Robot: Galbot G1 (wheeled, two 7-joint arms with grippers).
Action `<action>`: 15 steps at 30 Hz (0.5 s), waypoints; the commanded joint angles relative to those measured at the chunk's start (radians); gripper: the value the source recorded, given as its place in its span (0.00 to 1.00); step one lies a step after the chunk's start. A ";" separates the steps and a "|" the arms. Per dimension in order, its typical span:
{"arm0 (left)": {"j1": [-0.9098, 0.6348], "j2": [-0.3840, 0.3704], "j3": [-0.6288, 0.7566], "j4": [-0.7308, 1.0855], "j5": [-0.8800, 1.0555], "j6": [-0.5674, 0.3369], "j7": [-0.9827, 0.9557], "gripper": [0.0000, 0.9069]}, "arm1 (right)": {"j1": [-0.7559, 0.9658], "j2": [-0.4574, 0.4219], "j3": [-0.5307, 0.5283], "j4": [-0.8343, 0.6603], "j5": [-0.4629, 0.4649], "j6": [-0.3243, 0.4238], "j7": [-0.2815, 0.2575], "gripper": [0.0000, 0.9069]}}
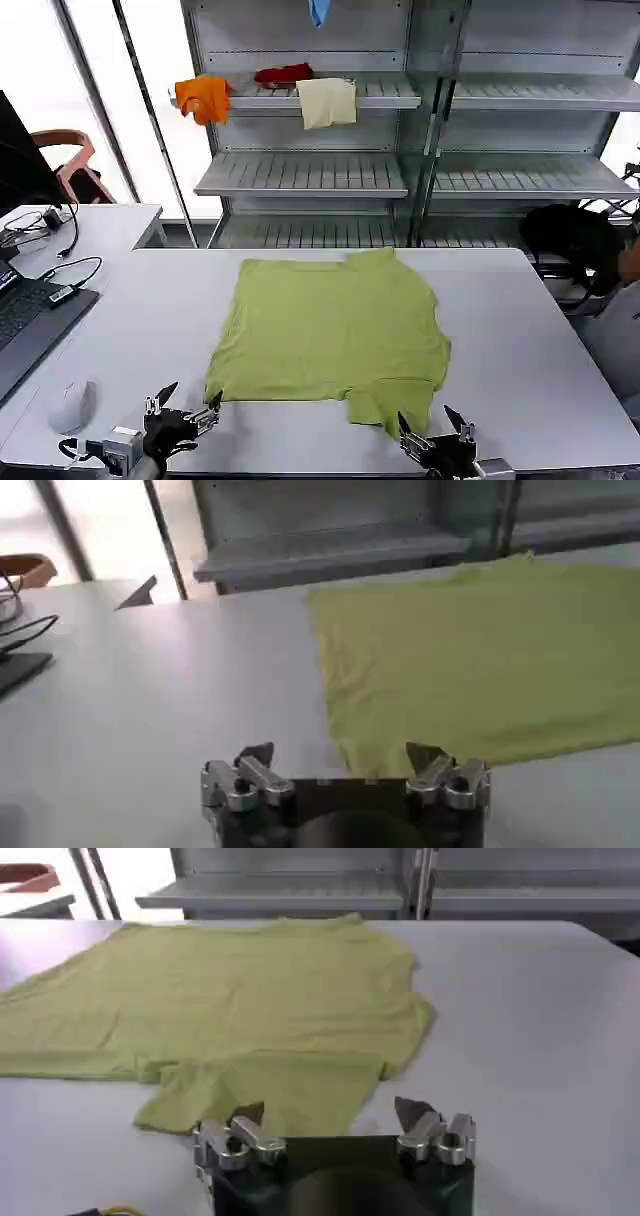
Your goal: Fold and organize the clothes.
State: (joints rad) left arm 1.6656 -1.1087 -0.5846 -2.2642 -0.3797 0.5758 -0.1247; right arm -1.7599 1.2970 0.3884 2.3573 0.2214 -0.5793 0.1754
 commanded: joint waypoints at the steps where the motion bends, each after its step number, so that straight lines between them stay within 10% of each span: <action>1: -0.018 0.000 0.007 0.017 0.016 0.000 -0.002 1.00 | 0.000 0.010 -0.006 -0.005 -0.002 0.000 0.005 0.83; 3: -0.025 -0.003 0.016 0.022 0.018 0.000 -0.002 1.00 | 0.000 0.010 -0.018 -0.009 -0.018 0.000 0.002 0.78; 5: -0.034 -0.006 0.027 0.029 0.023 0.000 -0.003 1.00 | 0.003 0.009 -0.028 -0.017 -0.033 0.000 -0.001 0.52; 7: -0.048 -0.009 0.037 0.045 0.029 0.001 -0.004 0.81 | 0.011 0.009 -0.033 -0.025 -0.039 0.000 -0.001 0.32; 8: -0.054 -0.010 0.042 0.053 0.035 0.001 -0.004 0.40 | 0.015 0.010 -0.034 -0.030 -0.042 0.000 0.000 0.19; 10: -0.058 -0.011 0.051 0.060 0.043 0.001 -0.007 0.09 | 0.015 0.009 -0.032 -0.030 -0.043 0.000 -0.001 0.04; 15: -0.045 -0.008 0.058 0.058 0.053 0.001 -0.003 0.01 | 0.005 0.005 -0.023 -0.024 -0.043 -0.001 -0.004 0.00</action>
State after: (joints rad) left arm 1.6335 -1.1182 -0.5350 -2.2225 -0.3424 0.5763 -0.1249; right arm -1.7636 1.2965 0.3806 2.3451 0.1892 -0.5765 0.1664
